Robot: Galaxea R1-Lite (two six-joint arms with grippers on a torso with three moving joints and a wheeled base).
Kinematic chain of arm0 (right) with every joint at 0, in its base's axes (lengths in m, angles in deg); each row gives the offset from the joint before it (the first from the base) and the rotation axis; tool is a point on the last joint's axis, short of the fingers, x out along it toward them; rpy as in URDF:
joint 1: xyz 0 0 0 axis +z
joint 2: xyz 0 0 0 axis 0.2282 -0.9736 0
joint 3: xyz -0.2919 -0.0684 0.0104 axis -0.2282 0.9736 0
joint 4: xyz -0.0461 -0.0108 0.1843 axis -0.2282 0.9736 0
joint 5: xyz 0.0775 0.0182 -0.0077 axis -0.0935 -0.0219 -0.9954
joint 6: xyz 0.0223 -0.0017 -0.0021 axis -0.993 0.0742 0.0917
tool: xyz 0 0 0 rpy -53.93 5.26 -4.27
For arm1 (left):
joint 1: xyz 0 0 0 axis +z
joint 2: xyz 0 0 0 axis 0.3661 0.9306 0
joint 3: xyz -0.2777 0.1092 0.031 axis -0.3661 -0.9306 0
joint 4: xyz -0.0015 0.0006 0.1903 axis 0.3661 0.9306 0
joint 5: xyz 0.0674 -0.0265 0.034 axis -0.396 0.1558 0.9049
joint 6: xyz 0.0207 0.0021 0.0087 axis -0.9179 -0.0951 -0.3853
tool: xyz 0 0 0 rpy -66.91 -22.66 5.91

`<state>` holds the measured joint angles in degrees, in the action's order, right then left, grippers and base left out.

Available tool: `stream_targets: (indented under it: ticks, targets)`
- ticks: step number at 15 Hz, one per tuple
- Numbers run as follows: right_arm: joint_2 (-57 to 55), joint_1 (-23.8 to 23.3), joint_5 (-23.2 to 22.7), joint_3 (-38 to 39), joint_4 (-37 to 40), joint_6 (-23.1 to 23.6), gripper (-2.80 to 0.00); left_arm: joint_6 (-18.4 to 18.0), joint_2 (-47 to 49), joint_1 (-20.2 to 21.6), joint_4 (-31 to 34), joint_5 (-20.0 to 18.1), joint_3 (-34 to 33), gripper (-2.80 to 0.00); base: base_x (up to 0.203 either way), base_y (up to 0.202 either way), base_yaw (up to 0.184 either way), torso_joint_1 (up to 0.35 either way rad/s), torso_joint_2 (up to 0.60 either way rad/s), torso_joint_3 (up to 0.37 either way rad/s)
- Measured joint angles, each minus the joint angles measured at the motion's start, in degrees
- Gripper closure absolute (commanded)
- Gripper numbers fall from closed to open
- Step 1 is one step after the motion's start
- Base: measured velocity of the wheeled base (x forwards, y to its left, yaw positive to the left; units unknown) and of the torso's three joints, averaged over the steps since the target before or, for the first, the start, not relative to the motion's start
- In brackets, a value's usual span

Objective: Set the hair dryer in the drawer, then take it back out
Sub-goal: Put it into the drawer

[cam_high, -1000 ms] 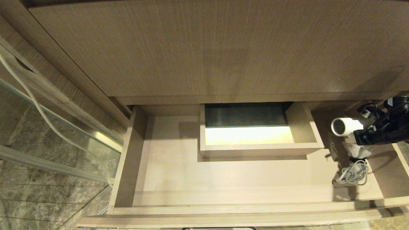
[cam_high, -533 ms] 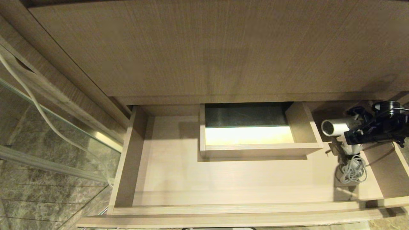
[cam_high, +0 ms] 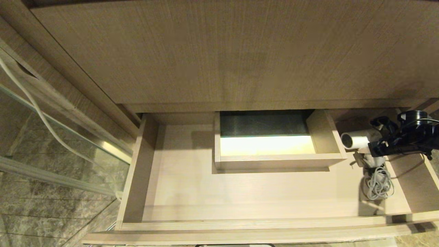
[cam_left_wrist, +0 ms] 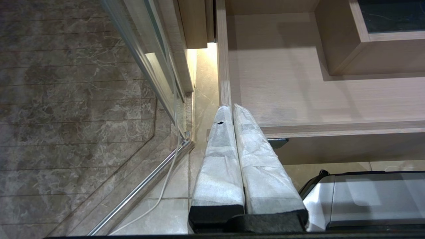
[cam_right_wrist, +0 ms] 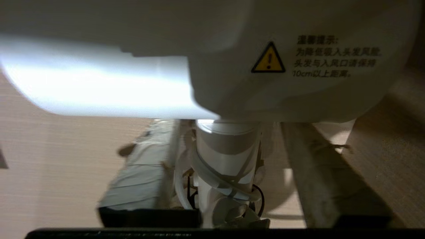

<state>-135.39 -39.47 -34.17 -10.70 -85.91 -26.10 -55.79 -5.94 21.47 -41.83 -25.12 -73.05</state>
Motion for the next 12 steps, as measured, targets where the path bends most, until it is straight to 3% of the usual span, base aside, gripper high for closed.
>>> stream_targets:
  ticks: [4, 8, 9, 10, 12]
  targets:
    - [2.8, -0.1, 0.1, 1.7, 0.0, -0.4, -2.80, 0.0, 0.0, 0.0, 0.0, 0.0, 0.0, 0.00, 0.000, 0.000, 0.000, 0.000, 0.00, 0.000]
    - [10.6, -1.7, 0.1, 8.2, 1.0, -0.1, -2.80, 0.0, 0.0, 0.0, 0.0, 0.0, 0.0, 0.00, 0.000, 0.000, 0.000, 0.000, 0.00, 0.000]
    - [13.3, -2.0, 0.1, 10.2, 2.0, -0.1, -0.41, 0.0, 0.0, 0.0, 0.0, 0.0, 0.0, 0.00, 0.000, 0.000, 0.000, 0.000, 0.00, 0.000]
    - [16.1, -2.3, 0.1, 12.3, 2.8, -0.1, 0.00, 0.0, 0.0, 0.0, 0.0, 0.0, 0.0, 0.00, 0.000, 0.000, 0.000, 0.000, 0.00, 0.000]
    - [22.6, -3.0, 0.0, 16.9, 4.8, -0.1, 0.00, 0.0, 0.0, 0.0, 0.0, 0.0, 0.0, 0.00, 0.000, 0.000, 0.000, 0.000, 0.00, 0.000]
